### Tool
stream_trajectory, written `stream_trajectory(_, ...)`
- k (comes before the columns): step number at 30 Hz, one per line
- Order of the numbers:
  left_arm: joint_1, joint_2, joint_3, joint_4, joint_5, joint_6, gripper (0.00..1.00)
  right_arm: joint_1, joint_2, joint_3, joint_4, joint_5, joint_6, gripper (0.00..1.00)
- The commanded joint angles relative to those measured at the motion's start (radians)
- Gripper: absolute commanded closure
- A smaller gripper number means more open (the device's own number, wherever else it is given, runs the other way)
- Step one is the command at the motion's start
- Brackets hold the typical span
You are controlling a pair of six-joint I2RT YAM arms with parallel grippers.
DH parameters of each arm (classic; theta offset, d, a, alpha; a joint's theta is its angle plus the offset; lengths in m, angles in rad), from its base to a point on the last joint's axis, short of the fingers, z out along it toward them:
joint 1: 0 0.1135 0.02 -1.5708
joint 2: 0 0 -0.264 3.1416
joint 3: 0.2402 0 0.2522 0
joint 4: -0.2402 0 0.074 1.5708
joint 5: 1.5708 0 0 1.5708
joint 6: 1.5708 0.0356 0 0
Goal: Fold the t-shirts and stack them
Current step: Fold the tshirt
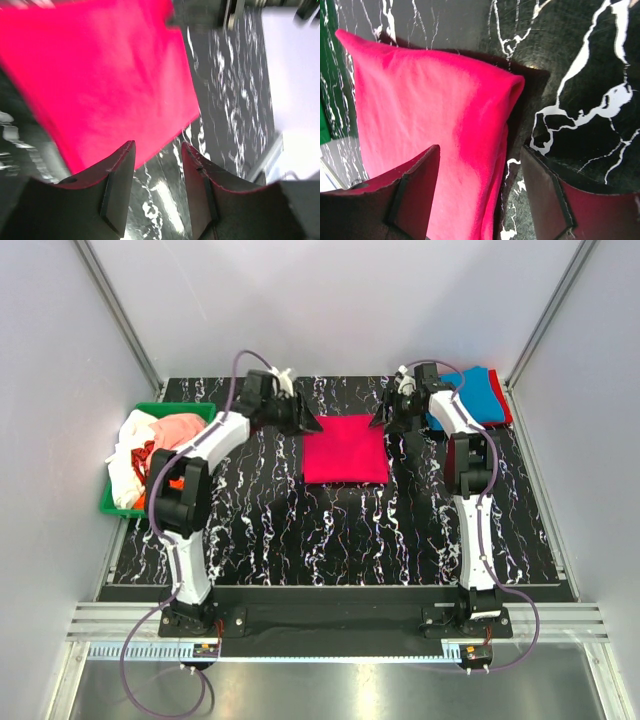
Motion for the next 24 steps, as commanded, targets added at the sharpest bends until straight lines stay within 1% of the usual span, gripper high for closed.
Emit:
stream_trajectory(1, -0.01, 0.081, -0.054, 0.037, 0.051, 0.009, 0.54, -0.002, -0.02, -0.009, -0.05, -0.052, -0.066, 0.27)
stream_trajectory(6, -0.018, 0.126, -0.055, 0.031, 0.007, 0.015, 0.55, -0.002, 0.019, 0.04, -0.094, -0.075, -0.087, 0.27)
stream_trajectory(8, -0.018, 0.152, -0.054, 0.025, -0.039, 0.021, 0.55, -0.002, 0.033, 0.06, -0.102, -0.06, -0.08, 0.27)
stream_trajectory(12, -0.014, 0.203, -0.039, 0.002, -0.079, 0.026, 0.55, -0.003, 0.055, 0.086, -0.105, -0.04, -0.06, 0.26)
stream_trajectory(18, 0.011, 0.261, 0.038, -0.049, -0.133, 0.036, 0.55, -0.012, 0.076, 0.133, -0.128, -0.019, -0.042, 0.25)
stream_trajectory(22, 0.023, 0.31, 0.131, -0.096, -0.15, 0.053, 0.56, -0.012, 0.082, 0.139, -0.129, -0.018, 0.009, 0.26)
stream_trajectory(24, 0.031, 0.338, 0.168, -0.124, -0.158, 0.058, 0.56, -0.012, 0.092, 0.148, -0.129, 0.009, 0.024, 0.25)
